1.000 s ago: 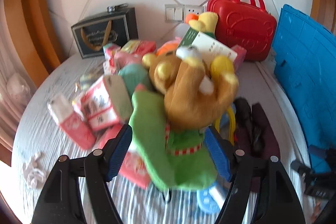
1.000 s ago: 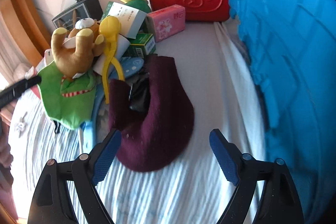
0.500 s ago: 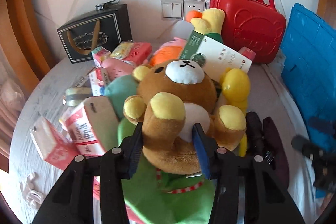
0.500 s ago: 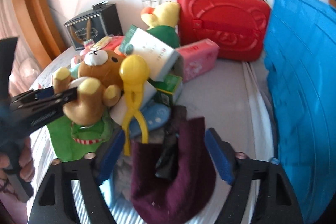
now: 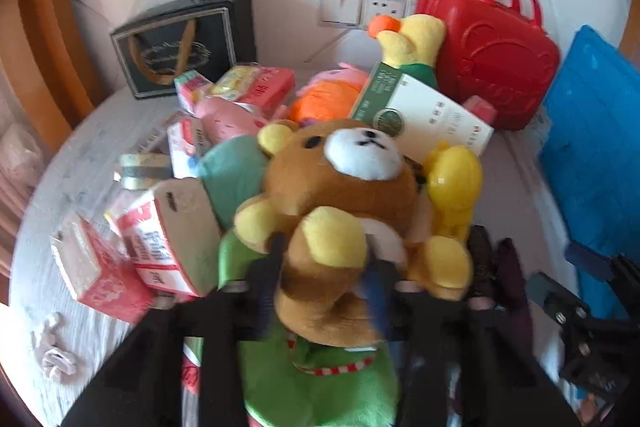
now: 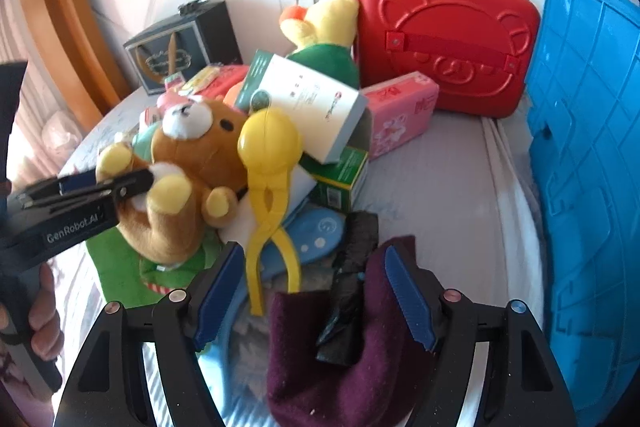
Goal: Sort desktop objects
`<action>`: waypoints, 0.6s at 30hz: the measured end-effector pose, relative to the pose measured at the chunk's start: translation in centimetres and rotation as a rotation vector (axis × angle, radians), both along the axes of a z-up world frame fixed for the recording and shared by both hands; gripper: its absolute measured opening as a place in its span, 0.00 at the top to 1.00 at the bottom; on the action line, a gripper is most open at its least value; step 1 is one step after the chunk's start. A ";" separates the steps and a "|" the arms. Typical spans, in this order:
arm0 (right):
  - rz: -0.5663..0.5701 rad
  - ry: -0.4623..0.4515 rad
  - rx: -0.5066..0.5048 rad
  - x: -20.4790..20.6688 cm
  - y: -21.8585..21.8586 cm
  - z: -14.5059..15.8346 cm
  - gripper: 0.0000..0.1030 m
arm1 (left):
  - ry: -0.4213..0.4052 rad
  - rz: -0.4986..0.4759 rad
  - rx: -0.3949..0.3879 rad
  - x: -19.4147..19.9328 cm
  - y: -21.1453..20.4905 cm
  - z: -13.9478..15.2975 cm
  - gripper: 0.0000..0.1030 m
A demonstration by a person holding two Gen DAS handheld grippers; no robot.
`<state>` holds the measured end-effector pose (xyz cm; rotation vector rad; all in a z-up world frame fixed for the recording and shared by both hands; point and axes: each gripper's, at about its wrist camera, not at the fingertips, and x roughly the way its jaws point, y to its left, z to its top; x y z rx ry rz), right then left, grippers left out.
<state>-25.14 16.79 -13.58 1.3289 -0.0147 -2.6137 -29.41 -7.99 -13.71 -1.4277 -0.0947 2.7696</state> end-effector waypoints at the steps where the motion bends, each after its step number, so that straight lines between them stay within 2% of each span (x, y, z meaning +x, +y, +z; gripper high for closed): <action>1: 0.001 0.005 0.003 -0.1 -0.1 0.2 0.28 | 0.007 0.001 -0.022 0.6 -0.2 0.1 0.74; 3: 0.010 0.005 0.004 -0.2 -0.2 0.2 0.28 | 0.028 -0.005 -0.091 1.7 -0.6 0.1 0.77; 6: 0.056 -0.018 -0.018 -0.2 -1.0 -0.1 0.28 | 0.026 0.012 -0.144 2.9 -2.5 -0.1 0.77; 11: 0.097 -0.031 -0.034 0.4 -2.6 -0.3 0.28 | 0.024 0.059 -0.189 4.4 -5.0 0.5 0.77; 16: 0.112 -0.030 -0.037 2.6 -2.6 0.5 0.28 | 0.011 0.038 -0.287 7.0 -6.7 -0.5 0.78; 18: 0.114 -0.024 -0.040 3.7 -2.5 1.0 0.27 | 0.013 0.017 -0.286 8.4 -7.7 -0.6 0.78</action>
